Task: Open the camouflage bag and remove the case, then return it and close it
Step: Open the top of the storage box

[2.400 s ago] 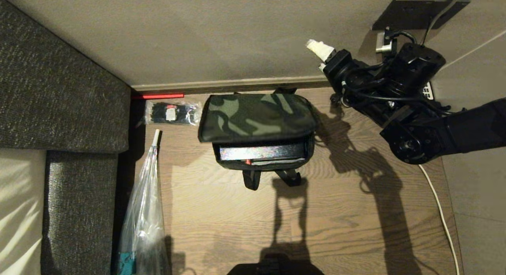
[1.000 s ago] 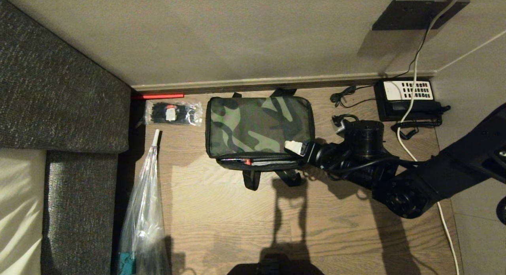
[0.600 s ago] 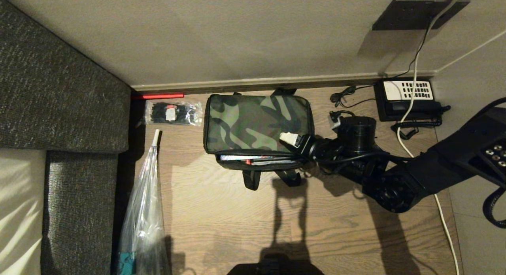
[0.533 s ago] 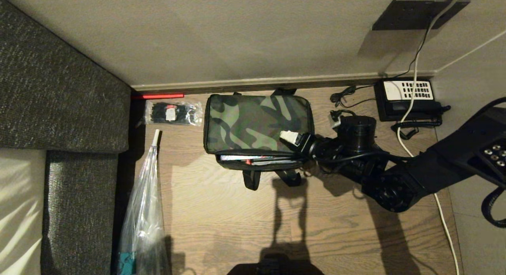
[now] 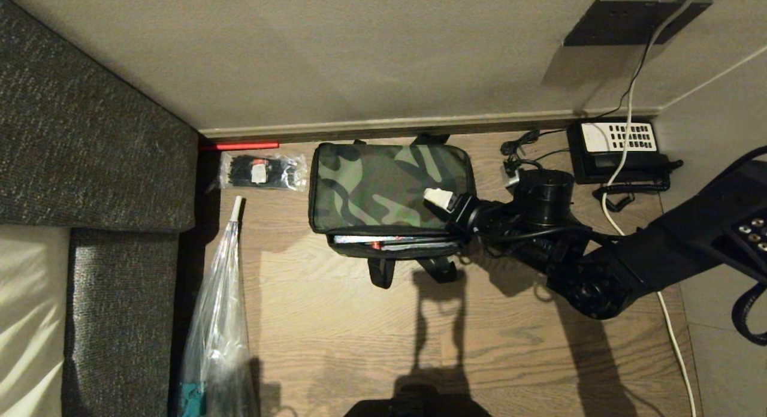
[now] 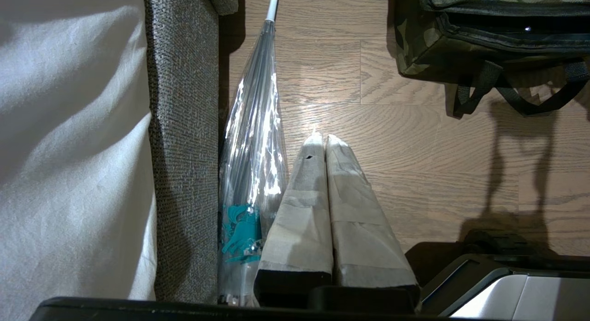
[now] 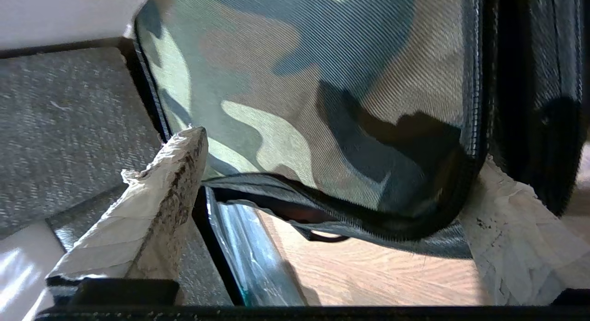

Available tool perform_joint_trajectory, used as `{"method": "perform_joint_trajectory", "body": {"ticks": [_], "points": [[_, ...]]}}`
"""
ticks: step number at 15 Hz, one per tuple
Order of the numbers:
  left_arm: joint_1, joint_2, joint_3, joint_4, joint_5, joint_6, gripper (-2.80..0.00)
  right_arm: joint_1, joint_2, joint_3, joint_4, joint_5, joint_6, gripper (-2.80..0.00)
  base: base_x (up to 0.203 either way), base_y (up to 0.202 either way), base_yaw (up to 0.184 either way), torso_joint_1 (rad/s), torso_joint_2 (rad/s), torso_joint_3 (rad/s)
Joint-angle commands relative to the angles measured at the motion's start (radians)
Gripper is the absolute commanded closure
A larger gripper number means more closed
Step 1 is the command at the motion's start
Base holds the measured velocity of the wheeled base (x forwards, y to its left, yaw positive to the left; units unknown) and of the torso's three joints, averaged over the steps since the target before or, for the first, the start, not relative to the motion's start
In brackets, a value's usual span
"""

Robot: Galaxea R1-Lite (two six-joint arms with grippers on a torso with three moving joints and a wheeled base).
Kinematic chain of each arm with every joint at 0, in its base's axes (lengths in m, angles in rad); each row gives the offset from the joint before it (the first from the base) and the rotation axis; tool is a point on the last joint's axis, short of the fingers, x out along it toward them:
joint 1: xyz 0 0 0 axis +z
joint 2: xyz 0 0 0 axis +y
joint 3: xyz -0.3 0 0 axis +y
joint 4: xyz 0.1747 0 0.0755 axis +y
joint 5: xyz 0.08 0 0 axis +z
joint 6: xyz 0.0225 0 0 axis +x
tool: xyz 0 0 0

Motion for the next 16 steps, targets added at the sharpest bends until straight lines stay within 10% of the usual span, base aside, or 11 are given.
{"method": "perform_joint_trajectory", "body": {"ticks": [1, 3, 4, 16], "points": [[0.000, -0.002, 0.000, 0.000, 0.000, 0.000, 0.00, 0.001, -0.016, 0.007, -0.006, -0.003, 0.006, -2.80, 0.000, 0.000, 0.000, 0.000, 0.00, 0.000], [0.000, -0.002, 0.000, 0.000, 0.000, 0.000, 0.00, 0.001, -0.022, 0.015, -0.008, -0.045, 0.023, -2.80, 0.000, 0.000, 0.000, 0.000, 0.00, 0.000], [0.000, -0.002, 0.000, 0.000, 0.000, 0.000, 0.00, 0.001, -0.025, 0.011, -0.007, -0.053, 0.041, 0.00, 0.000, 0.000, 0.000, 0.000, 0.00, 0.000], [0.000, -0.002, 0.000, 0.000, 0.000, 0.000, 0.00, 0.001, -0.061, -0.020, -0.009, -0.053, 0.024, 0.00, 0.000, 0.000, 0.000, 0.000, 0.00, 0.000]]}}
